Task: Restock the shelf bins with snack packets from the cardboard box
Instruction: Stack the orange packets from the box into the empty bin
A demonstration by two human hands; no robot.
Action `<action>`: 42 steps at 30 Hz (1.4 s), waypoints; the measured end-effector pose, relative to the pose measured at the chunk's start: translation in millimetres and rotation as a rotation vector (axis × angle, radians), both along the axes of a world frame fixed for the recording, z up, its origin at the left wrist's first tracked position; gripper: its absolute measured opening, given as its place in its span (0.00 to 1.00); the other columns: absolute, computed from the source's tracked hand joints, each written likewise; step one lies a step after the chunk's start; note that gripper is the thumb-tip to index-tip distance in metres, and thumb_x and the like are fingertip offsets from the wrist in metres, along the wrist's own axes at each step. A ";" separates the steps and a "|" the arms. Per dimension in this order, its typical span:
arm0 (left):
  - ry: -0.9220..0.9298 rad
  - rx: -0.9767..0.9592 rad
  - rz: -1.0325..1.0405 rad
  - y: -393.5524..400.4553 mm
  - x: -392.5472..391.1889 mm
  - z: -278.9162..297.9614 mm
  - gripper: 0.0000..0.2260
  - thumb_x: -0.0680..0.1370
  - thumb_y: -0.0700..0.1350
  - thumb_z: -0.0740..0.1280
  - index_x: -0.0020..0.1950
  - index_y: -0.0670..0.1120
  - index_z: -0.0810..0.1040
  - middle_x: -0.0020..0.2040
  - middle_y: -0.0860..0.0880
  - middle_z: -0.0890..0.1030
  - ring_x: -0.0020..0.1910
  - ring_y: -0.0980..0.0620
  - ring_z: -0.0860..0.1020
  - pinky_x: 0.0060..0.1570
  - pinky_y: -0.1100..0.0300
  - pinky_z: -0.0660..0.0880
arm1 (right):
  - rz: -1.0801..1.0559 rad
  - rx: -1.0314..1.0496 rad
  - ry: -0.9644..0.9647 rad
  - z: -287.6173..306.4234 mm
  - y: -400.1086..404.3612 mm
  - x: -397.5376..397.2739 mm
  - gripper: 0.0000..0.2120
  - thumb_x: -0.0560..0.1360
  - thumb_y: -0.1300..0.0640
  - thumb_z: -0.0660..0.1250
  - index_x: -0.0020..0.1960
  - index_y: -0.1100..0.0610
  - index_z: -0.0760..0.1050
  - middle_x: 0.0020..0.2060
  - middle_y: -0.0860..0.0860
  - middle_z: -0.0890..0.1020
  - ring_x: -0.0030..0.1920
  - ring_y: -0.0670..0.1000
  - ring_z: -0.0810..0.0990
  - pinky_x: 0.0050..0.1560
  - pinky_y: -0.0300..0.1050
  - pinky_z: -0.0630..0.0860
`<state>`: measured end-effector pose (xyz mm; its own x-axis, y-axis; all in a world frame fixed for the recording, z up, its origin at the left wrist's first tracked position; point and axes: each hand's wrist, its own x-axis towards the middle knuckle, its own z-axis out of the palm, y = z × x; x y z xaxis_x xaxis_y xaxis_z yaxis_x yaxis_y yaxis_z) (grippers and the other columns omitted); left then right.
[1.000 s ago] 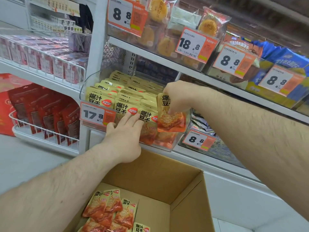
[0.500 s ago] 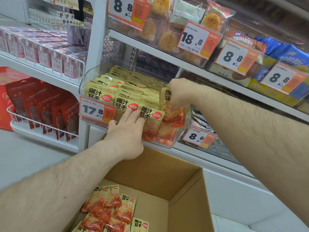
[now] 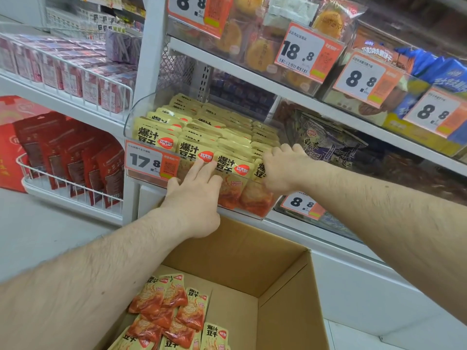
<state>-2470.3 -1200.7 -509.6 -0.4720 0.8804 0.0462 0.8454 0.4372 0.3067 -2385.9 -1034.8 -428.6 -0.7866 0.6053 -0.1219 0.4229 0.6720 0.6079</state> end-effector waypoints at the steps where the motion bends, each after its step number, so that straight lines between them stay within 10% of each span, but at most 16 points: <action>1: -0.001 -0.002 -0.001 0.1 0.0 -0.1 0.29 0.78 0.43 0.61 0.78 0.49 0.56 0.81 0.53 0.39 0.79 0.50 0.34 0.74 0.37 0.52 | -0.008 -0.042 -0.001 -1.0 0.4 0.6 0.24 0.75 0.53 0.59 0.68 0.59 0.64 0.66 0.59 0.70 0.65 0.59 0.67 0.66 0.58 0.62; 6: -0.007 -0.008 -0.011 0.3 0.6 0.0 0.29 0.77 0.43 0.61 0.78 0.48 0.56 0.81 0.52 0.38 0.79 0.49 0.33 0.74 0.37 0.52 | -0.013 -0.146 0.042 -0.8 -0.4 6.8 0.44 0.70 0.53 0.58 0.80 0.58 0.39 0.80 0.57 0.44 0.79 0.57 0.43 0.76 0.61 0.45; 10: -0.005 -0.013 -0.014 0.3 1.0 -1.3 0.30 0.77 0.42 0.62 0.78 0.48 0.56 0.81 0.52 0.37 0.78 0.49 0.33 0.74 0.37 0.51 | -0.004 -0.198 0.072 -9.5 0.0 10.4 0.48 0.68 0.51 0.59 0.79 0.60 0.34 0.80 0.56 0.44 0.79 0.56 0.43 0.77 0.61 0.44; 20: 0.034 0.166 -0.025 -12.6 5.0 -4.7 0.29 0.75 0.42 0.64 0.75 0.49 0.60 0.78 0.50 0.45 0.78 0.45 0.45 0.73 0.43 0.55 | 0.133 -0.112 0.438 -11.0 -19.4 17.9 0.47 0.61 0.52 0.64 0.78 0.61 0.54 0.76 0.60 0.58 0.75 0.62 0.57 0.73 0.61 0.55; 24: 0.000 0.059 -0.091 -25.6 12.6 -25.8 0.27 0.74 0.45 0.66 0.73 0.49 0.63 0.68 0.47 0.59 0.68 0.43 0.62 0.67 0.48 0.64 | 0.635 -0.129 0.958 -78.5 -55.9 48.3 0.21 0.61 0.55 0.60 0.51 0.62 0.78 0.45 0.58 0.80 0.46 0.61 0.76 0.46 0.52 0.72; 30: -0.213 -0.532 -0.240 -38.4 2.7 -64.4 0.28 0.78 0.45 0.65 0.77 0.50 0.60 0.67 0.48 0.72 0.58 0.49 0.77 0.58 0.49 0.77 | -0.267 -0.858 0.278 -250.8 -65.9 48.7 0.02 0.71 0.54 0.64 0.44 0.51 0.73 0.47 0.51 0.82 0.50 0.56 0.80 0.46 0.44 0.77; 33: -0.237 -0.593 -0.241 -38.0 -1.3 -72.8 0.28 0.79 0.46 0.65 0.77 0.50 0.59 0.67 0.48 0.74 0.59 0.49 0.77 0.58 0.50 0.76 | -0.624 -1.013 0.315 -330.6 -61.4 38.8 0.08 0.75 0.55 0.64 0.39 0.57 0.74 0.43 0.53 0.80 0.48 0.56 0.81 0.40 0.42 0.73; 37: -0.282 -0.604 -0.196 -35.5 -10.8 -84.0 0.27 0.79 0.48 0.65 0.77 0.50 0.60 0.67 0.48 0.75 0.58 0.49 0.77 0.58 0.52 0.76 | -1.040 -1.204 0.468 -406.9 -67.6 35.8 0.24 0.74 0.51 0.70 0.65 0.62 0.74 0.54 0.56 0.82 0.52 0.55 0.81 0.54 0.45 0.79; 42: -0.343 -0.663 -0.097 -40.8 -26.7 -95.2 0.26 0.80 0.48 0.65 0.76 0.51 0.61 0.64 0.49 0.77 0.51 0.50 0.80 0.46 0.54 0.81 | -1.231 -1.319 0.549 -482.8 -53.0 25.6 0.28 0.58 0.40 0.82 0.48 0.60 0.82 0.41 0.54 0.86 0.41 0.54 0.86 0.49 0.51 0.83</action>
<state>-2496.9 -1241.5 -604.8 -0.2834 0.7104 -0.6442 0.7938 0.5507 0.2580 -2360.3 -1087.8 -911.3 -0.1525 0.5269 -0.8361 0.9096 -0.2560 -0.3272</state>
